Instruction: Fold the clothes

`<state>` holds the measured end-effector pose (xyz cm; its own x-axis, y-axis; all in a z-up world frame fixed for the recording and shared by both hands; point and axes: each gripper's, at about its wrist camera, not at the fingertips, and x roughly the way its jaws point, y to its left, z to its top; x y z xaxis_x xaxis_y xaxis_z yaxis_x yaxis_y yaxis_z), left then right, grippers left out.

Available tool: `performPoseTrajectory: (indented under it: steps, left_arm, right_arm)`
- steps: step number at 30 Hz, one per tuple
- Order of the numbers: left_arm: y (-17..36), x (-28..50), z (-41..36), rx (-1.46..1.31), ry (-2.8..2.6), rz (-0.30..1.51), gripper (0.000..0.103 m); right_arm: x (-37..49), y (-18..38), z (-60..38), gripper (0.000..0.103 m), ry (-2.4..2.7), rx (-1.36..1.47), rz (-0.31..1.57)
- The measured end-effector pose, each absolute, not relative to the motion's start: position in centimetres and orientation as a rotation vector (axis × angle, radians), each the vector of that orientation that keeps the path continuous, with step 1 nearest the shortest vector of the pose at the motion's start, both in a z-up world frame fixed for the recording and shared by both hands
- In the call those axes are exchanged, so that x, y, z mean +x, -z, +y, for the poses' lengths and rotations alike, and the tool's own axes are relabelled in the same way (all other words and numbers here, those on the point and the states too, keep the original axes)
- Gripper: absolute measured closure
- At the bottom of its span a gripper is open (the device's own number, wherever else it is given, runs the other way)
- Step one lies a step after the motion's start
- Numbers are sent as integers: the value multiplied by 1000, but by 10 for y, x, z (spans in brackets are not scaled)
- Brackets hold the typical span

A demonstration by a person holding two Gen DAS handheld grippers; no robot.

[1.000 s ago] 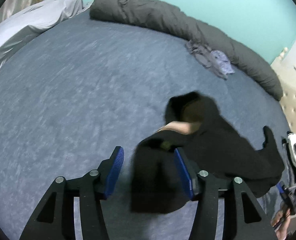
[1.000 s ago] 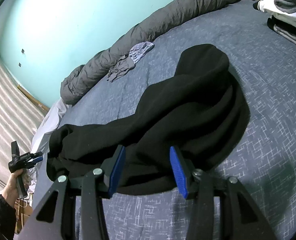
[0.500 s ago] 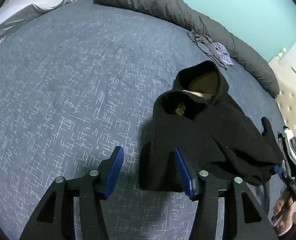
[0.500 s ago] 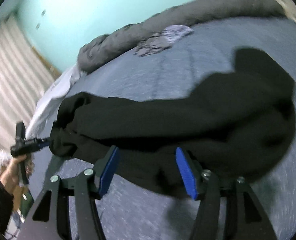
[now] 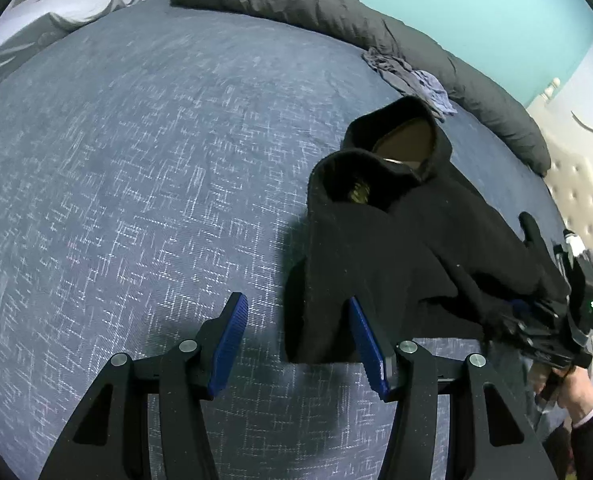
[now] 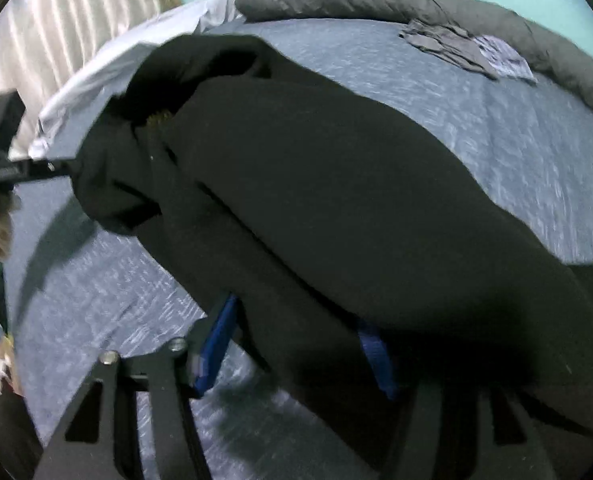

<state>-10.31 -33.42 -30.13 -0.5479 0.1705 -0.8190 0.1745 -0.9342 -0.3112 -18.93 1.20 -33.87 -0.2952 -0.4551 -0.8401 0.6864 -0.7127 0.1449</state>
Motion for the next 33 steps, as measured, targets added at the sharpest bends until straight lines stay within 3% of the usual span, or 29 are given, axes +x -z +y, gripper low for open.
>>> performPoseTrajectory:
  steps: [1,3,13,23,29,33]
  left_arm:
    - [301,-103,-334,1491,2707,564,46]
    - [300,-101,-332,1485,2715,554,46]
    - [302,-103,-312,1534,2767,518,46]
    - [321,-113,-284,1601,2736,477,46]
    - [336,-139,-293,1568,2669,635,46]
    - [342,-157,-301,1479,2642,649,46]
  right_arm:
    - [-190,341,10,82,2046,1229,330]
    - [-191,339,15,98,2068,1222,357]
    - [-198,270,112,100,2182,1164,287]
    - [-196,308,138,100,2154,1302,326]
    - [-190,314,143,100,2123,1298,266]
    - [-188,314,143,99,2112,1290,225]
